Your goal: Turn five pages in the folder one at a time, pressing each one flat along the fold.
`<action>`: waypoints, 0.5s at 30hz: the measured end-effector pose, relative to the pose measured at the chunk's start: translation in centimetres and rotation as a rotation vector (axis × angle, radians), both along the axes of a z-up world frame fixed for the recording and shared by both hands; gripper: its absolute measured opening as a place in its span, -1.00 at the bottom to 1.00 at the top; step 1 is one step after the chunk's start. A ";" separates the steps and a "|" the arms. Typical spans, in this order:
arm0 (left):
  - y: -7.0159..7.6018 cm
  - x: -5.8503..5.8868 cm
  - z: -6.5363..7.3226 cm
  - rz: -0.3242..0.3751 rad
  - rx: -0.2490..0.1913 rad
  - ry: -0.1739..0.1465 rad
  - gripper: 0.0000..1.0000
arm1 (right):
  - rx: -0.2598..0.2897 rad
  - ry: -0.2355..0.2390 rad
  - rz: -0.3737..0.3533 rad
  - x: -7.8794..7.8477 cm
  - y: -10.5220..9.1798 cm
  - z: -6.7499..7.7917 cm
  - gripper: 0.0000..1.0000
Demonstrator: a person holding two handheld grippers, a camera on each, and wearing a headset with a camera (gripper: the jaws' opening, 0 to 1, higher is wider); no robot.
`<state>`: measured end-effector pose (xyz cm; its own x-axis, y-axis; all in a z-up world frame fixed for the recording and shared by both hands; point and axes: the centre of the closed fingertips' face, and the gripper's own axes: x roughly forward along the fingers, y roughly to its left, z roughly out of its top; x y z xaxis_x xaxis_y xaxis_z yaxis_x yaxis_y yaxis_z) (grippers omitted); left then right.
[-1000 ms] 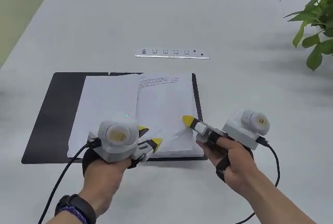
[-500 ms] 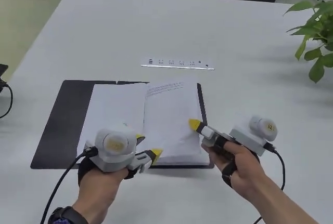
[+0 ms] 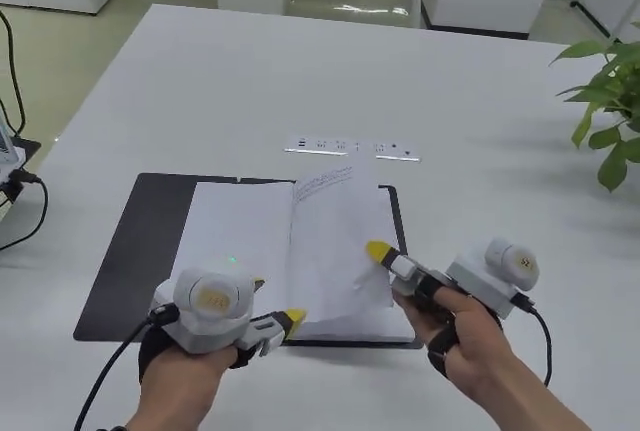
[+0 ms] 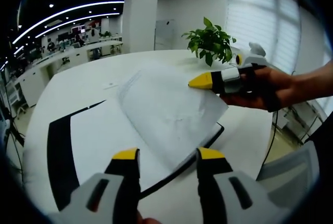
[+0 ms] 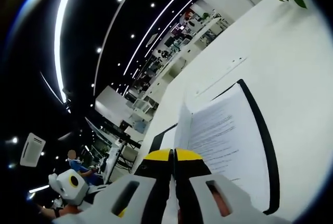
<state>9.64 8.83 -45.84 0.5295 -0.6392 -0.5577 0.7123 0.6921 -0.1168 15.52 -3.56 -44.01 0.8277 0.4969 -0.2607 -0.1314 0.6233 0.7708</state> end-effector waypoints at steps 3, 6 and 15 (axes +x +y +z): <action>0.8 -0.1 0.2 0.004 0.000 0.001 -0.14 | -0.002 -0.002 0.006 0.1 0.8 0.2 -1.00; 1.7 -0.2 0.5 0.008 0.001 -0.005 -0.10 | 0.000 -0.007 0.016 0.3 1.7 0.4 -1.00; 4.4 0.9 2.0 0.032 -0.010 -0.031 -0.06 | 0.003 -0.012 0.039 0.6 4.2 0.7 -1.00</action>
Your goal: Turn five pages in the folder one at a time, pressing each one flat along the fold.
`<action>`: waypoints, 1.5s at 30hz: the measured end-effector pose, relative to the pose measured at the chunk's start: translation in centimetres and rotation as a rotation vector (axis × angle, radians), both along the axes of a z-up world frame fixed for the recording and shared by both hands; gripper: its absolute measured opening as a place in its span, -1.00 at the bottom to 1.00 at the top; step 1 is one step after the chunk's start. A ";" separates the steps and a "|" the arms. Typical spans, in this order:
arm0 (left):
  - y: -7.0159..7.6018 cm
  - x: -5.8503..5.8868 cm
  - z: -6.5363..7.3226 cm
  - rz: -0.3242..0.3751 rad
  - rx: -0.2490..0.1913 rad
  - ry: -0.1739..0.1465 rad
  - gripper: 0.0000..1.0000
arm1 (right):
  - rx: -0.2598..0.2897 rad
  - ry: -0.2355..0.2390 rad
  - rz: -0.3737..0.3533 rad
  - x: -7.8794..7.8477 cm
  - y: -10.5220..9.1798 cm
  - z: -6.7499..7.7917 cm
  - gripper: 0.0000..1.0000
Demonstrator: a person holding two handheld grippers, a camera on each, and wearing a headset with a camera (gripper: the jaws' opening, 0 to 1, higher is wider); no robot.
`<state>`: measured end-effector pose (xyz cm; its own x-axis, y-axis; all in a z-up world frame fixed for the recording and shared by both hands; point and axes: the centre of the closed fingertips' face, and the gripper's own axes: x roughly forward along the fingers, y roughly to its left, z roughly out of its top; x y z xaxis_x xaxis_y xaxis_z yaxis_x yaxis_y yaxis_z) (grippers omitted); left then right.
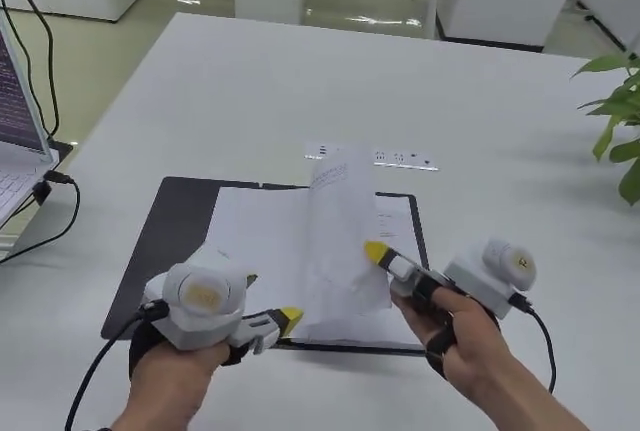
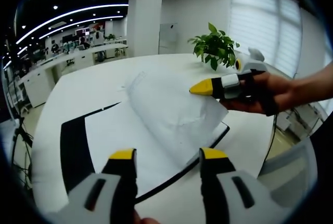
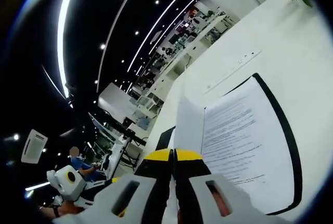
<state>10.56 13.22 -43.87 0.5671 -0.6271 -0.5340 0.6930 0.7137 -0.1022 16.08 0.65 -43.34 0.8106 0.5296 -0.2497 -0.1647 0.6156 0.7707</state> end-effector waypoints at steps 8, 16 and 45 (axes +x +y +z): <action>2.0 -0.1 0.3 0.003 0.006 -0.004 -0.02 | 0.007 0.020 0.008 0.1 1.8 -0.3 -1.00; 3.9 -0.4 0.4 0.035 -0.013 -0.001 0.01 | 0.004 0.030 0.030 0.3 3.7 -0.6 -1.00; 11.4 -1.1 0.4 0.133 0.000 -0.002 0.13 | 0.017 0.085 0.151 0.6 12.7 -3.2 -1.00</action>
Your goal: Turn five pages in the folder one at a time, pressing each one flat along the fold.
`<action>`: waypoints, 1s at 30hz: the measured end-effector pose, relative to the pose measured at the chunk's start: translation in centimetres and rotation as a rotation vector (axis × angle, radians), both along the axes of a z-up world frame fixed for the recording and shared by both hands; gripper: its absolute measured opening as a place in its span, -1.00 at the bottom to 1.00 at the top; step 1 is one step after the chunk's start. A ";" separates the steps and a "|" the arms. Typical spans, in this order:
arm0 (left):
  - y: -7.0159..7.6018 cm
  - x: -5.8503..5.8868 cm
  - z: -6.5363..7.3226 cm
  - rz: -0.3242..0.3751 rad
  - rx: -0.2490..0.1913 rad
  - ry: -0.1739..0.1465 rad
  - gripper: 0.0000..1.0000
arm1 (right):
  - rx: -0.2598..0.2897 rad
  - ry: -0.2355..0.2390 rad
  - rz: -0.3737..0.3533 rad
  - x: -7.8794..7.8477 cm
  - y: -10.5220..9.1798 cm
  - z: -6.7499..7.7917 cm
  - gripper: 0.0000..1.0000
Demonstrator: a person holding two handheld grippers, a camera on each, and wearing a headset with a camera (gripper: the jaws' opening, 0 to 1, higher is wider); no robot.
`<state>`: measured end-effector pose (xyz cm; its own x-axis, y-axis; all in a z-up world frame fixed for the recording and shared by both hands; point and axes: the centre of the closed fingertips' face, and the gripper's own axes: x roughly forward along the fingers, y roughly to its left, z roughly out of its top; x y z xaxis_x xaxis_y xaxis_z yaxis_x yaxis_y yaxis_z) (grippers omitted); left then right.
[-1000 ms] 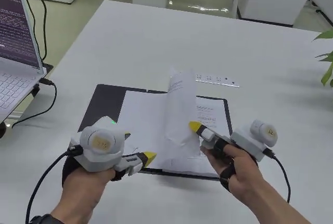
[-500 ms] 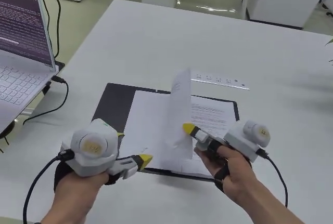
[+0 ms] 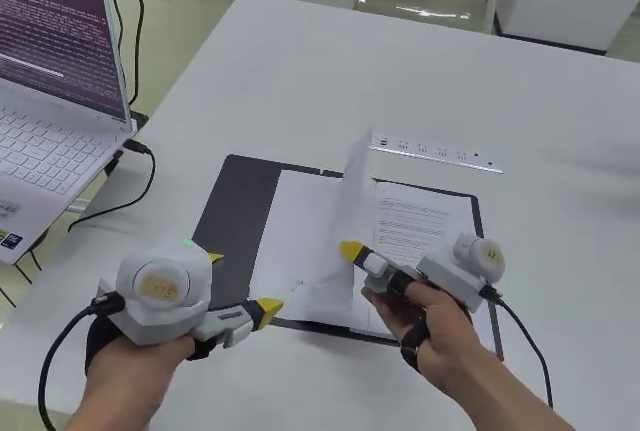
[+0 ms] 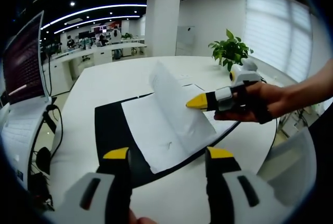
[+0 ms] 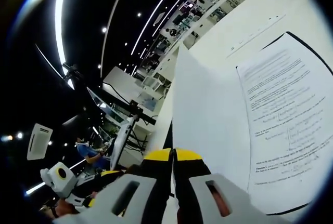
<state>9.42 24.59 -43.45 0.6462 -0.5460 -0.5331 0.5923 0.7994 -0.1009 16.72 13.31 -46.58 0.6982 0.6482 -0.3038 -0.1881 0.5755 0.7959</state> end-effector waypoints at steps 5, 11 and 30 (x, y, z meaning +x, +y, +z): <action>0.6 0.1 0.0 0.016 -0.007 0.002 0.15 | 0.004 0.012 0.006 0.3 1.0 -0.6 -1.00; 1.6 0.1 -0.7 0.033 0.006 0.015 0.19 | 0.006 0.028 0.018 0.4 2.5 -1.3 -1.00; 3.0 0.0 -1.8 0.056 -0.012 0.053 0.29 | 0.012 0.071 0.039 1.4 5.5 -3.4 -1.00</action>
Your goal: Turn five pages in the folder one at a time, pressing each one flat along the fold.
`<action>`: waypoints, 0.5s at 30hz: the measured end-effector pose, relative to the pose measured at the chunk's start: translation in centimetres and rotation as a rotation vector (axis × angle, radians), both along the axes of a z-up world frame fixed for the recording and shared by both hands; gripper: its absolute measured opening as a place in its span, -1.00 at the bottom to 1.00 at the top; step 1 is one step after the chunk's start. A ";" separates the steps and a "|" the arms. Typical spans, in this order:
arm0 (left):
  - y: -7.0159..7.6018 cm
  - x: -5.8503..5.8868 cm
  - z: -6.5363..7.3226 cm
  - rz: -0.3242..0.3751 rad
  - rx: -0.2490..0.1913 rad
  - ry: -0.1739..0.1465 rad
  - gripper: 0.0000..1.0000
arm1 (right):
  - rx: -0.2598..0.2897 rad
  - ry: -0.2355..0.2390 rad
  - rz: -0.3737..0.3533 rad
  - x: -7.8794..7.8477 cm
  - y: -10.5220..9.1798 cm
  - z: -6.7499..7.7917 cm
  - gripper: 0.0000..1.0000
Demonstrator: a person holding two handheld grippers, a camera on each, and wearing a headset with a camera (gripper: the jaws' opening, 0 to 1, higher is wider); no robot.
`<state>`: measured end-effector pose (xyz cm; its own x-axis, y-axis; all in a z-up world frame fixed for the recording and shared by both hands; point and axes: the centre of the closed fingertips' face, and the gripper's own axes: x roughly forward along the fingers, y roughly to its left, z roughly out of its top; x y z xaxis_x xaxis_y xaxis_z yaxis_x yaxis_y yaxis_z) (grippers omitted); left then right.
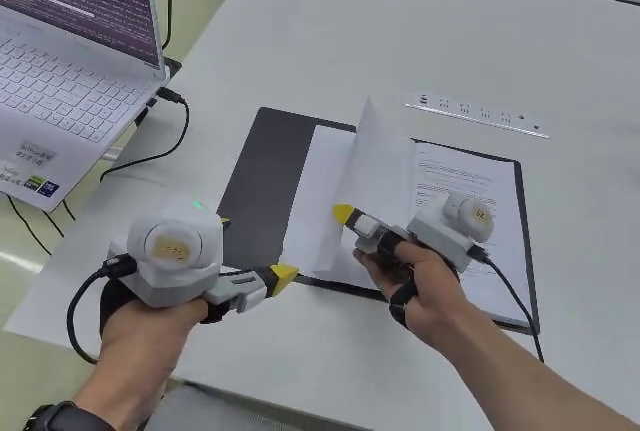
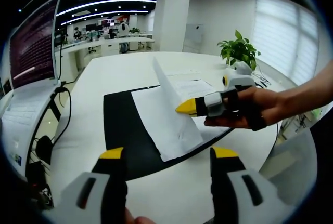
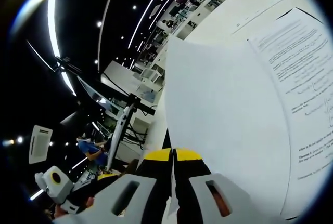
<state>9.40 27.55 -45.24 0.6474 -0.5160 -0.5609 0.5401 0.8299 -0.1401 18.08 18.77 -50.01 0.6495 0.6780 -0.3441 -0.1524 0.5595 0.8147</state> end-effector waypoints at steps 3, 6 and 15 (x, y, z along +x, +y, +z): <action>0.0 0.0 0.0 0.004 -0.009 0.002 0.29 | -0.002 0.008 0.000 0.1 0.2 -0.3 -1.00; 0.1 0.0 -0.2 0.005 -0.014 0.007 0.28 | -0.004 0.016 0.003 0.2 0.5 -0.7 -1.00; 0.3 0.1 -0.4 0.009 -0.021 0.014 0.28 | 0.011 0.045 0.007 0.8 2.0 -1.6 -1.00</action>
<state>9.52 27.87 -45.60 0.6444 -0.5218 -0.5590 0.5303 0.8316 -0.1650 18.84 20.79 -51.64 0.6288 0.6862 -0.3657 -0.1189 0.5497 0.8269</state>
